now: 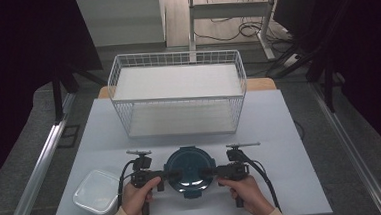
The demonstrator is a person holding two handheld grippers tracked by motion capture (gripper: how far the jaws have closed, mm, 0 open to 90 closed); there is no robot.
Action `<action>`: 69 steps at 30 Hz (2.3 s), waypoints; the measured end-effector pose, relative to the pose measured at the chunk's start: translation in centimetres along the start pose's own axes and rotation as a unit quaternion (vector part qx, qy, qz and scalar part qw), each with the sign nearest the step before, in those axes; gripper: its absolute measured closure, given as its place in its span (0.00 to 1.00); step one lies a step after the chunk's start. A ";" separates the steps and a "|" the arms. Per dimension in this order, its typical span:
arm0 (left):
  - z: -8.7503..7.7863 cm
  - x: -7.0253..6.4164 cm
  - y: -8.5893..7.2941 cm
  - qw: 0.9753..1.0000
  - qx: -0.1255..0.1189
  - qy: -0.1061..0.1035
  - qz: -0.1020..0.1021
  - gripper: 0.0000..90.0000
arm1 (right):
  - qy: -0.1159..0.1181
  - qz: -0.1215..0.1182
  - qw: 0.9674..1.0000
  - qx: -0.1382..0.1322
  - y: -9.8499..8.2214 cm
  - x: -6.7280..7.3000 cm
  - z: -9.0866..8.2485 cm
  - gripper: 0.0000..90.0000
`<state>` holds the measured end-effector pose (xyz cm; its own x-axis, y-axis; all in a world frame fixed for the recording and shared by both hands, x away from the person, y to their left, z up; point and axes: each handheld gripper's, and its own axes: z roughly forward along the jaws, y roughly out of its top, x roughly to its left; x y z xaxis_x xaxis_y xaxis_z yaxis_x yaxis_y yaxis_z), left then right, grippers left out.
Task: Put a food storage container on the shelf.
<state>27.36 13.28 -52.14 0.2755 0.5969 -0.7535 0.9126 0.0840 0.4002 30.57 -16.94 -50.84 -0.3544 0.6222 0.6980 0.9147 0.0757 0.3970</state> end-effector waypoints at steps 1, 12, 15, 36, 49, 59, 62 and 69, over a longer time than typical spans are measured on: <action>-0.1 0.0 -0.1 1.000 -0.001 0.001 -0.001 0.31 | 0.001 0.006 1.000 -0.005 -0.1 -0.1 -0.1 0.32; -1.0 -1.0 -1.0 1.000 -0.024 0.006 0.005 0.38 | 0.011 0.014 0.999 -0.030 -1.1 0.4 -1.4 0.43; -1.2 -1.0 -1.2 1.000 -0.025 0.005 0.004 0.39 | 0.009 0.012 0.999 -0.034 -1.2 0.6 -1.5 0.43; -1.6 -2.0 -0.9 1.000 -0.028 0.001 0.010 0.41 | -0.003 -0.014 0.999 -0.052 -1.0 1.7 -2.6 0.45; -2.2 -2.9 -0.5 0.999 -0.037 0.004 0.028 0.42 | 0.002 -0.020 0.998 -0.059 -0.7 2.2 -3.2 0.45; -2.9 -3.8 0.5 0.998 -0.051 -0.009 0.032 0.42 | -0.003 -0.041 0.997 -0.066 0.5 3.5 -4.3 0.45; -3.4 -4.3 1.1 0.997 -0.063 -0.013 0.034 0.42 | -0.009 -0.055 0.996 -0.069 1.3 4.3 -4.8 0.45; -4.3 -5.5 2.1 0.995 -0.084 -0.017 0.045 0.42 | -0.012 -0.081 0.994 -0.076 3.1 6.0 -6.0 0.45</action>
<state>26.46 13.63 -44.92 0.3668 0.5804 -0.7271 0.8212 0.1652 0.5462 30.17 -17.63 -41.88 -0.4880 0.6297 0.6045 0.8055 0.0580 0.5898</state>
